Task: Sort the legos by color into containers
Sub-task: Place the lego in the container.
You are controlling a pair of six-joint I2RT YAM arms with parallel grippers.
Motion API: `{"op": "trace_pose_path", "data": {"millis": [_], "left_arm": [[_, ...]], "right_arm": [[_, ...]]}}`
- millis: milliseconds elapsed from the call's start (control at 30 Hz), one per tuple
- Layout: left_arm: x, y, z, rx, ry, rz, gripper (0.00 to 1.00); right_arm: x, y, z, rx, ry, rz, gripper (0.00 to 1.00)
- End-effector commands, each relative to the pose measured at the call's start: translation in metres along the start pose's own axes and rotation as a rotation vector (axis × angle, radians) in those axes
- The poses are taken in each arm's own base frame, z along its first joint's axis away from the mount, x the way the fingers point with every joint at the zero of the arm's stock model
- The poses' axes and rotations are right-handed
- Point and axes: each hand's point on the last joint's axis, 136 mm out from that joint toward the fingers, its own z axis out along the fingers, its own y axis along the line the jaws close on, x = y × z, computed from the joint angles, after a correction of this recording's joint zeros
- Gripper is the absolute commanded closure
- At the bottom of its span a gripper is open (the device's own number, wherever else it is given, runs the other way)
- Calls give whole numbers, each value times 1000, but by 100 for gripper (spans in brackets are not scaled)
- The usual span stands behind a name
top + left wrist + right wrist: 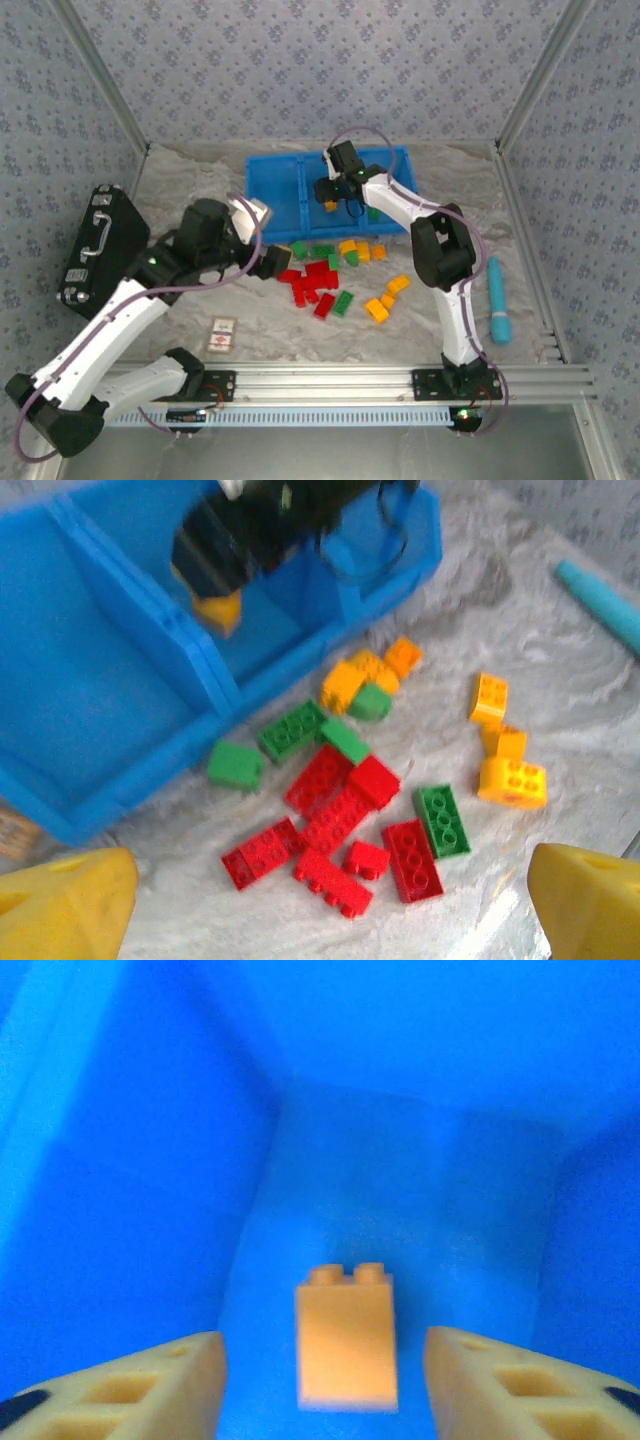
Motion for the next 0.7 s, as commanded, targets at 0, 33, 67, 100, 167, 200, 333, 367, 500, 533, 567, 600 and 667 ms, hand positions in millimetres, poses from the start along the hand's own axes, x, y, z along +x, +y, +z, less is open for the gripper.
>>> {"op": "trace_pose_path", "data": {"millis": [0,33,67,100,167,200,333,367,500,533,567,600,667], "left_arm": [[-33,2,-37,-52,24,69,0],[-41,3,-43,-66,47,74,0],[-50,3,-49,-75,59,76,0],[-57,1,-54,-76,59,79,0],[-72,-2,-62,-69,46,79,0],[-76,-3,-64,-67,43,82,0],[-85,-4,-69,-77,16,84,0],[-85,-4,-69,-76,14,82,0],[-83,-3,-67,-81,21,86,0],[-82,-3,-66,-84,24,95,0],[-82,-3,-66,-93,28,112,0],[-81,-5,-65,-98,32,134,0],[-77,-6,-61,-110,52,172,0]], "right_arm": [[-13,2,-6,-10,-16,-9,33],[-14,4,-8,-12,-22,-14,32],[-15,4,-12,-12,-26,-18,31],[-16,4,-16,-15,-32,-23,31],[-20,9,-29,-28,-55,-43,29],[-22,11,-37,-38,-71,-51,28],[-20,21,-77,-61,-106,-95,27],[-15,22,-89,-57,-111,-106,26],[20,6,-140,-18,-112,-97,24],[33,2,-151,-14,-104,-86,24],[47,-2,-163,-16,-87,-80,24],[60,-1,-174,-27,-77,-90,24],[104,11,-187,-96,-8,-160,24]]}}
